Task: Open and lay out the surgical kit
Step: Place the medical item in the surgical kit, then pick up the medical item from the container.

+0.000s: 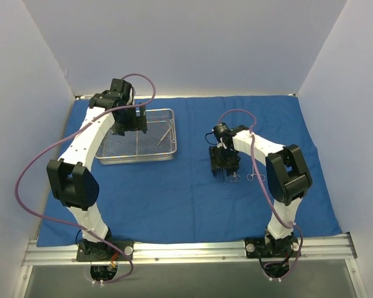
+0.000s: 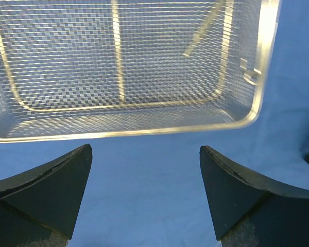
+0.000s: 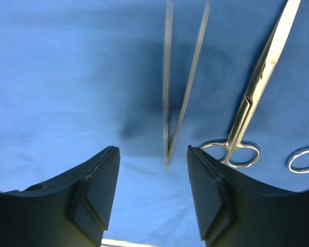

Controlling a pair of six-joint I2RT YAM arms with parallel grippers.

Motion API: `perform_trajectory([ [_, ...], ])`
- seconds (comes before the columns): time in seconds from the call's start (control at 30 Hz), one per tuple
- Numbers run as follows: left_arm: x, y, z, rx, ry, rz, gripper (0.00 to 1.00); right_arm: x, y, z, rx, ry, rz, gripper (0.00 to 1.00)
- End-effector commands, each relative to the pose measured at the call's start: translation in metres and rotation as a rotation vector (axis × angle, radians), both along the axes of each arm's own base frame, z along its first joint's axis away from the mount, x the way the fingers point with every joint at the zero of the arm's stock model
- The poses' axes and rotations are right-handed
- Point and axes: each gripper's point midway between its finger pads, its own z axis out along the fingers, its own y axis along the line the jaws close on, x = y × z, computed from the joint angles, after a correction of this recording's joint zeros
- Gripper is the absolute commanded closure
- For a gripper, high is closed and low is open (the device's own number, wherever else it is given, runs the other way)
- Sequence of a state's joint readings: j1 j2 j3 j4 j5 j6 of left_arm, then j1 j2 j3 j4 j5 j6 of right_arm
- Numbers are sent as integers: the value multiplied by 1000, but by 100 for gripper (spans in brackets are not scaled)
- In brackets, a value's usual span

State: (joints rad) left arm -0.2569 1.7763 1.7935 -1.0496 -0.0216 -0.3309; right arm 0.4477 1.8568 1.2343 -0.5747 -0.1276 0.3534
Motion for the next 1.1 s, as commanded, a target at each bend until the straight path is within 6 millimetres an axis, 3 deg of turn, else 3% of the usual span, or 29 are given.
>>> perform_trajectory([
  [0.0, 14, 29, 1, 94, 5, 84, 6, 11, 14, 49, 72, -70, 28, 43],
  [0.1, 34, 52, -9, 157, -2, 113, 4, 33, 27, 98, 151, -200, 51, 43],
  [0.13, 41, 57, -21, 166, 20, 112, 1, 42, 33, 116, 182, -251, 65, 43],
  [0.2, 59, 75, -26, 182, 13, 115, 20, 50, 47, 145, 271, -325, 92, 44],
  [0.23, 64, 79, -33, 183, 25, 110, 26, 52, 51, 154, 299, -346, 97, 44],
  [0.27, 70, 85, -53, 202, 75, 88, 33, 54, 55, 164, 327, -371, 106, 44],
  [0.3, 81, 92, -49, 217, 57, 88, 36, 57, 61, 175, 366, -405, 122, 45],
  [0.33, 83, 98, -68, 258, 108, 61, 39, 57, 63, 177, 377, -416, 129, 45],
  [0.4, 98, 111, -68, 335, 87, 69, 41, 59, 62, 181, 381, -437, 137, 45],
  [0.43, 104, 114, -83, 361, 107, 50, 42, 60, 60, 180, 375, -440, 141, 45],
  [0.53, 121, 129, -104, 411, 119, 64, 43, 63, 58, 172, 380, -428, 127, 46],
  [0.63, 135, 145, -114, 408, 115, 112, 52, 63, 58, 169, 388, -411, 132, 48],
  [0.87, 160, 167, -106, 445, 26, 121, 53, 61, 56, 153, 396, -380, 123, 48],
  [1.03, 164, 165, -118, 420, 38, 109, 53, 63, 57, 146, 406, -362, 124, 49],
  [1.07, 163, 177, -122, 393, 47, 122, 53, 63, 57, 145, 407, -362, 125, 49],
])
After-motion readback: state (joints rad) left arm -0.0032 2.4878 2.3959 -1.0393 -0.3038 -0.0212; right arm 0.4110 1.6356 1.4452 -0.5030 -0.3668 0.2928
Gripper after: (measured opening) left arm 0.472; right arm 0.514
